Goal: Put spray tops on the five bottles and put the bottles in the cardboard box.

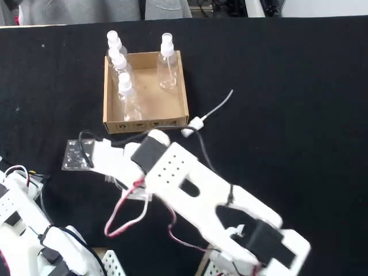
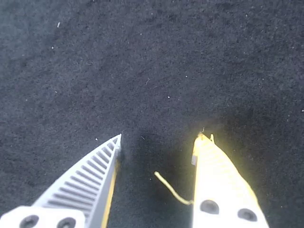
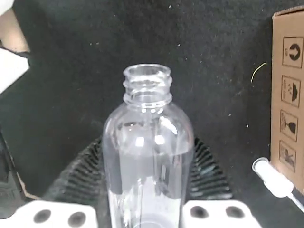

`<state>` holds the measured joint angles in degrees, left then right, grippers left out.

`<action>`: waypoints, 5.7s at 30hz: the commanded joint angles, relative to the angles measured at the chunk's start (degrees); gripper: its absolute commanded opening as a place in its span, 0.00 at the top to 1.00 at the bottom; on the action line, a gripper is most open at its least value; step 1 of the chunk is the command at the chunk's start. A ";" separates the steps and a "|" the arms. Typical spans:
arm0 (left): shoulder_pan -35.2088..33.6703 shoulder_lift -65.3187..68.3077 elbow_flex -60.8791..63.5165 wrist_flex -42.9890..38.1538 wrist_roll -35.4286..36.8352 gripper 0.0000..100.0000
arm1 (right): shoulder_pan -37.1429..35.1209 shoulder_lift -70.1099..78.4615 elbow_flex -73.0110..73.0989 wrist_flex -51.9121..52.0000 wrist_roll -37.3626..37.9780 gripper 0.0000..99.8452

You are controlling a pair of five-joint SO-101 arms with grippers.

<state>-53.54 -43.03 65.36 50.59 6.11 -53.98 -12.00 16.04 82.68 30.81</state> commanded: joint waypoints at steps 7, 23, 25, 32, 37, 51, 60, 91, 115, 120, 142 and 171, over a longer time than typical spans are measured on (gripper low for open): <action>0.04 -1.85 -0.84 -0.79 0.35 0.78 | 6.59 -19.12 6.55 -0.09 -11.25 0.92; 0.04 -1.85 -0.84 -0.88 0.35 0.78 | 34.11 -37.23 18.07 -15.12 -24.00 0.92; 0.04 -1.85 -0.84 -0.88 0.35 0.78 | 36.75 -38.02 21.41 -20.04 -26.64 0.92; 0.04 -1.85 -0.84 -0.88 0.35 0.78 | 42.81 -38.02 30.90 -36.92 -33.05 0.92; 0.04 -1.85 -0.84 -0.88 0.35 0.78 | 44.13 -37.93 37.14 -47.74 -33.41 0.92; 0.04 -1.85 -0.84 -0.88 0.35 0.78 | 44.48 -37.76 54.20 -79.82 -33.41 0.92; 0.04 -1.85 -0.84 -0.88 0.35 0.78 | 46.86 -28.70 50.51 -82.55 -36.57 0.92; 0.04 -1.76 -0.84 -0.88 0.18 0.78 | 52.40 16.48 34.77 -115.78 -41.93 0.92; -0.04 -1.58 -0.84 -0.88 -0.09 0.78 | 43.43 -2.86 46.11 -90.29 -38.68 0.92; -0.04 -1.58 -0.84 -0.88 -0.09 0.78 | 43.43 -8.66 46.11 -81.67 -38.68 0.92; -0.04 -1.58 -0.84 -0.88 -0.09 0.78 | 47.03 -23.96 45.93 -62.68 -38.68 0.91; -0.04 -1.58 -0.84 -0.88 -0.09 0.78 | 43.60 -13.23 49.19 -66.64 -38.59 0.92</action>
<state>-53.54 -43.03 65.36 50.59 6.11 -7.56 -25.19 65.63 15.52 -8.22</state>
